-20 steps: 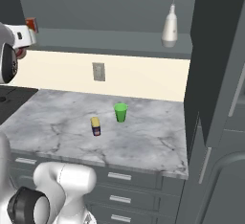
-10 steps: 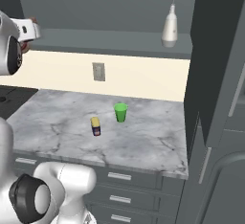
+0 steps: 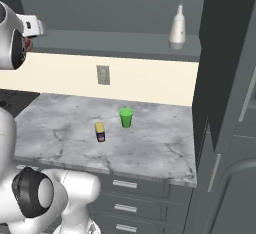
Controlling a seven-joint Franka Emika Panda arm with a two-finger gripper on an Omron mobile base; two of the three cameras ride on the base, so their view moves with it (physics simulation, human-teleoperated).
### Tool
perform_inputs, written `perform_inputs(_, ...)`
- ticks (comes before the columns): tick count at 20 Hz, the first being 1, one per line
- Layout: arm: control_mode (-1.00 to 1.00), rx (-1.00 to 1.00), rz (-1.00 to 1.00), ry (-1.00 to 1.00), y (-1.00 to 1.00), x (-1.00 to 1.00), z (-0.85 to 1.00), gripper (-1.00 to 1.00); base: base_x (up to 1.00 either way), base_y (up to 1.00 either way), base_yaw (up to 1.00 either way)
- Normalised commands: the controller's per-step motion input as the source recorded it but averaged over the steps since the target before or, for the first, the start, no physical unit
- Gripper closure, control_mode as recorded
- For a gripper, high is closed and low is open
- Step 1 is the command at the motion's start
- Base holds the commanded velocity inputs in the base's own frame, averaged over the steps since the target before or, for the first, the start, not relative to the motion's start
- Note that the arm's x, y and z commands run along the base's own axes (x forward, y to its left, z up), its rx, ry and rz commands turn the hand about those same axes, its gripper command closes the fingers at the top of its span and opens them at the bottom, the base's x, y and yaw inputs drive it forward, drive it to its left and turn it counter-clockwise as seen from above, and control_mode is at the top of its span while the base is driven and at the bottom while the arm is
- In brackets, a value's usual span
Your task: Pick the cans from the counter and place them in their designated side in the cabinet.
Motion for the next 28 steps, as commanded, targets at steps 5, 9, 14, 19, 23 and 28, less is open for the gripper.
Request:
perform_inputs(5,-1.00,0.00,0.00,0.03,0.08,0.26,0.00,1.00,0.00,0.00,0.00)
perform_inputs(9,-1.00,0.00,0.00,0.03,0.09,0.24,0.00,1.00,0.00,0.00,0.00)
perform_inputs(14,-1.00,0.00,0.00,0.03,0.11,0.24,0.00,1.00,0.00,0.00,0.00)
perform_inputs(19,-1.00,0.00,0.00,0.03,0.13,0.22,0.00,1.00,0.00,0.00,0.00)
perform_inputs(23,-1.00,0.00,0.00,0.01,0.09,0.18,0.00,1.00,0.00,0.00,0.00)
perform_inputs(28,-1.00,0.00,0.00,0.02,0.08,0.18,0.00,1.00,0.00,0.00,0.00)
